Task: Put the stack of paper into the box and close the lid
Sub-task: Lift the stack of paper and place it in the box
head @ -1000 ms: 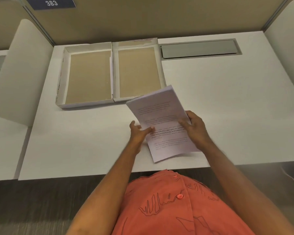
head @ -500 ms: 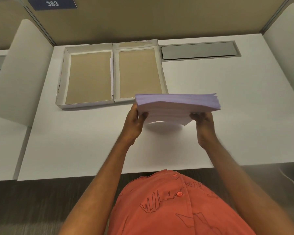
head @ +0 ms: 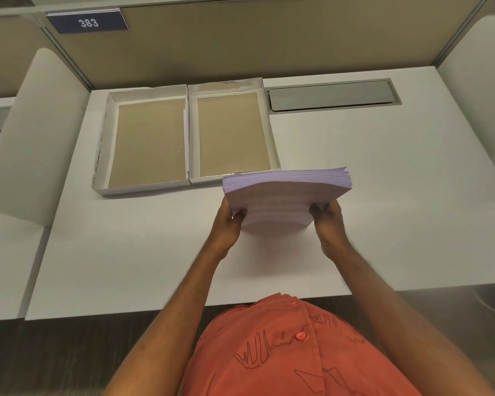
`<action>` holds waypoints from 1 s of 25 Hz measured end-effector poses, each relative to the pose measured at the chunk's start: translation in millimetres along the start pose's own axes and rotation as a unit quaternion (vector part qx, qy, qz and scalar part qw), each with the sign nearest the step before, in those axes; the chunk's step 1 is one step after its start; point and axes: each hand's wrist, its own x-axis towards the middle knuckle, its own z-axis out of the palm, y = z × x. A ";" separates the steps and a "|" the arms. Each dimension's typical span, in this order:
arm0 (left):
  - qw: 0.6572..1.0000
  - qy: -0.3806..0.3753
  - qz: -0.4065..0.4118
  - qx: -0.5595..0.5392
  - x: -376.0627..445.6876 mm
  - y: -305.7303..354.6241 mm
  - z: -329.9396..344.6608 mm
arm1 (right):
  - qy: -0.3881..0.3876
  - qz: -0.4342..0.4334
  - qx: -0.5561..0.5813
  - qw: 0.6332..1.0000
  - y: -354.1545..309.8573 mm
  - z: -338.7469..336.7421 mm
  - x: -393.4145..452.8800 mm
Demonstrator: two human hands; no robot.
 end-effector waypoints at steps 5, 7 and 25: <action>0.999 0.008 -0.031 0.034 10.4 -17.8 6.4 | -0.044 0.003 -0.077 0.996 17.0 -2.4 16.4; 0.998 0.015 -0.038 0.043 14.8 -19.2 6.1 | -0.074 0.001 -0.124 0.990 20.7 -7.0 26.2; 0.974 0.143 -0.151 0.087 231.1 40.4 -111.3 | -0.048 0.032 -0.165 0.985 -71.3 166.6 218.7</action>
